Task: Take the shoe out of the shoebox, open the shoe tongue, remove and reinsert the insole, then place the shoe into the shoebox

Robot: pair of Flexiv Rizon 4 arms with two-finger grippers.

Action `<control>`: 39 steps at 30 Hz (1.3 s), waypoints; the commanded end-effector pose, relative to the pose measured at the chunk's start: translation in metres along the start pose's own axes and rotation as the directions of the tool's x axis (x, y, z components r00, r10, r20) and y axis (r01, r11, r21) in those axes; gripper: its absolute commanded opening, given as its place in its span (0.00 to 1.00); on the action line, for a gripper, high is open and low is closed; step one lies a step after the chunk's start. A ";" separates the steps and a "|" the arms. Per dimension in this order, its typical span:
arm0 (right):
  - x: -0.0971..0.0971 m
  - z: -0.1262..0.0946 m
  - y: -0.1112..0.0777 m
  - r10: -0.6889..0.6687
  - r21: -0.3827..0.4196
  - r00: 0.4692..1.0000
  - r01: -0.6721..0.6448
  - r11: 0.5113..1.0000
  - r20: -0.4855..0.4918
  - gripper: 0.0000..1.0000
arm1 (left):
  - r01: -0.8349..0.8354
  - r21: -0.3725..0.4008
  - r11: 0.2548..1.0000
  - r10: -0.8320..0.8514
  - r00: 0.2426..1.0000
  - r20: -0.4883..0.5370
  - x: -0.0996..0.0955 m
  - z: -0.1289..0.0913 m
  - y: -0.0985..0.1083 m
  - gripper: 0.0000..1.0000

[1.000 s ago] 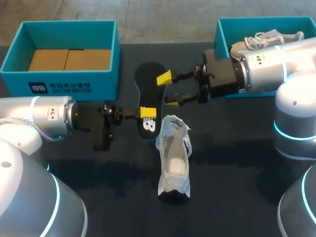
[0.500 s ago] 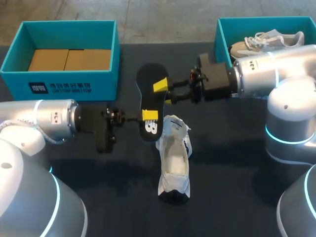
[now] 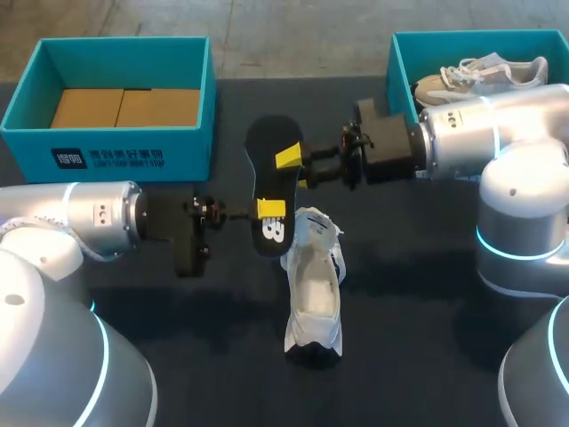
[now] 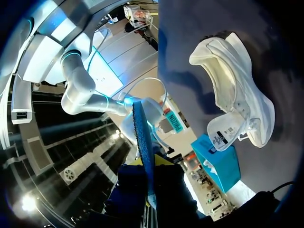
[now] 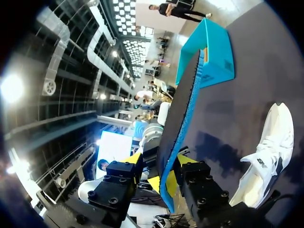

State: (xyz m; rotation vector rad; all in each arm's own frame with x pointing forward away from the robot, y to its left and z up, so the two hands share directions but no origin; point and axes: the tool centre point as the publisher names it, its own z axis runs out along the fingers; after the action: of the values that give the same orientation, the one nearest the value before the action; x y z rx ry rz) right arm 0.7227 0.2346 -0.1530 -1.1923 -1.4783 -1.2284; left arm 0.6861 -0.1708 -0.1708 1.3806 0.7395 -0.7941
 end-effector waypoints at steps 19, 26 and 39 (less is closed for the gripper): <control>-0.003 0.007 0.001 0.026 0.001 1.000 -0.026 1.000 -0.014 0.20 | -0.013 0.000 1.000 0.013 1.000 -0.001 0.003 0.005 0.000 0.00; -0.004 0.007 0.000 0.027 -0.004 0.999 -0.027 1.000 -0.017 0.16 | -0.015 -0.002 1.000 0.015 1.000 0.000 0.004 0.006 -0.001 0.00; -0.006 0.003 -0.001 0.032 -0.023 0.999 -0.033 0.999 -0.029 0.20 | -0.020 -0.022 1.000 0.020 1.000 -0.008 0.006 0.005 -0.001 0.00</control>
State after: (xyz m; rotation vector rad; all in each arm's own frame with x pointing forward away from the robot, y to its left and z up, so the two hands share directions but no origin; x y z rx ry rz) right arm 0.7250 0.2355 -0.1581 -1.2023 -1.4269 -1.2317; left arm 0.6902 -0.1742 -0.1746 1.3784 0.7351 -0.7717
